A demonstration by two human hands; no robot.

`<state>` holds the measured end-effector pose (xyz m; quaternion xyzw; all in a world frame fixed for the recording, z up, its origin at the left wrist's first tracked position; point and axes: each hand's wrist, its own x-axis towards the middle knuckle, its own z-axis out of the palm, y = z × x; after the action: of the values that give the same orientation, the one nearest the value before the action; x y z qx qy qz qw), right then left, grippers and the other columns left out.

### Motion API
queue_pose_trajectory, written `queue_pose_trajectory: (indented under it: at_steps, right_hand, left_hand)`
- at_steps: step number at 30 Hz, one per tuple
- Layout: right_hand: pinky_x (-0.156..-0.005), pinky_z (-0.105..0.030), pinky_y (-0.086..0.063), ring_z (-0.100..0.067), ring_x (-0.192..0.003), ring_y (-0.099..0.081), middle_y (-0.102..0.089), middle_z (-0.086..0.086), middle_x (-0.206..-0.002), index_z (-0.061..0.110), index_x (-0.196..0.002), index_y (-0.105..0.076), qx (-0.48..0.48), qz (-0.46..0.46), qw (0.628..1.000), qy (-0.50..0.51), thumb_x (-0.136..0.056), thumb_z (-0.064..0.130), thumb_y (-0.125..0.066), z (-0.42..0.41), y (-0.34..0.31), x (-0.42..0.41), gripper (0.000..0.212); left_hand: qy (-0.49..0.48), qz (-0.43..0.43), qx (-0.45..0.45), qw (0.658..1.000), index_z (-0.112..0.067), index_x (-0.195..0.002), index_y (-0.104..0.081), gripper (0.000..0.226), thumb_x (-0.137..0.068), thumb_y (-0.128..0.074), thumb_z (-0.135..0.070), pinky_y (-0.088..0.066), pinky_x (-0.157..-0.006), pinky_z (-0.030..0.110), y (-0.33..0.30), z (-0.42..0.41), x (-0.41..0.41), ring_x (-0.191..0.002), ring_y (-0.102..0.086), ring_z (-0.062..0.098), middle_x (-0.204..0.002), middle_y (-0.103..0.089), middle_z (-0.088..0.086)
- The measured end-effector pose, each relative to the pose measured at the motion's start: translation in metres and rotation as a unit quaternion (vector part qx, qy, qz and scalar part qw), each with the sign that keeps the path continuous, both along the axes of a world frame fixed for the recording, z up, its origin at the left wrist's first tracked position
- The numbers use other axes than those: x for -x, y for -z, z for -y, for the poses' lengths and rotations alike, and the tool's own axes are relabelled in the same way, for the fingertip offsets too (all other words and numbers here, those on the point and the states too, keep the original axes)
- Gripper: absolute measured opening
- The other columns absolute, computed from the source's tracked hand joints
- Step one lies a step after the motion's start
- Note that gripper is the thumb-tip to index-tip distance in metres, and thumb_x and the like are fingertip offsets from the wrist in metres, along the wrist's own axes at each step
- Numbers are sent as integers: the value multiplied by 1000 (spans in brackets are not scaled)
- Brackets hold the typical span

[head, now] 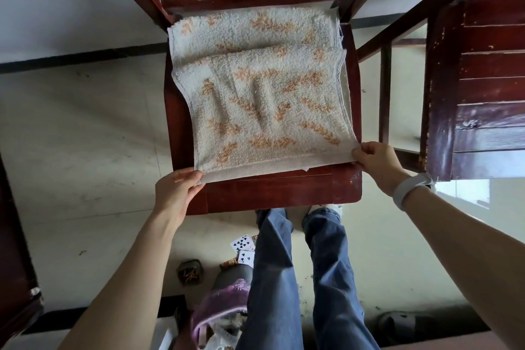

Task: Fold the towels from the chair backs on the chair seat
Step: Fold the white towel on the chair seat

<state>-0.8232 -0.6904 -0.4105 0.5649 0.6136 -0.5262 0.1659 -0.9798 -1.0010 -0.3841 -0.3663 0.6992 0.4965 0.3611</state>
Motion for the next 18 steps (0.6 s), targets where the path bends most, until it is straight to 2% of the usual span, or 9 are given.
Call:
queue_pose_trajectory:
  at_steps: [3,5,8,13,15,18]
  right_hand:
    - [-48,-8,-48,-12,-59,-51,-52,-2,-71,8,-86,-54,-4,-16,1000,16,-88,0,-53,2,-3,2,9]
    - [-47,-8,-48,-13,-64,-51,-52,-2,-76,9,-94,-50,-3,-26,999,28,-87,-1,-54,2,-5,2,13]
    - [-48,-11,-49,-14,-61,-52,-53,-3,-73,18,-80,-46,-9,-27,999,24,-85,-1,-57,2,-11,1,23]
    - [-57,-28,-49,-19,-55,-50,-52,-7,-62,20,-74,-44,-38,-67,997,15,-83,-1,-60,7,-33,0,28]
    - [-59,-28,-49,-20,-57,-51,-52,-7,-63,19,-73,-49,-33,-99,994,36,-83,-3,-58,10,-48,1,26]
    - [-55,-19,-50,-12,-56,-56,-51,-6,-70,19,-70,-57,-6,-141,986,87,-84,-3,-57,11,-76,6,26]
  left_hand:
    - [-3,-13,2,1000,-6,-80,-58,12,-85,-57,5,-47,-83,29,1,-1,0,-75,-57,11,-77,-57,8]
    - [-4,-24,6,1000,-9,-80,-56,14,-85,-58,5,-48,-77,26,1,-2,0,-74,-57,10,-76,-56,7]
    - [12,-58,20,998,-15,-81,-51,21,-84,-59,4,-47,-68,21,1,1,-2,-71,-56,10,-74,-54,5]
    - [157,-181,85,967,-24,-74,-51,27,-83,-61,-1,-43,-57,10,-11,1,-1,-63,-54,1,-81,-56,-1]
    - [162,-217,91,958,-22,-75,-56,21,-83,-61,-3,-40,-56,4,-24,-2,1,-63,-56,-2,-90,-59,1]
    - [137,-252,75,955,-14,-86,-63,9,-85,-59,-5,-39,-55,3,-53,-7,7,-52,-51,-7,-78,-58,-6]
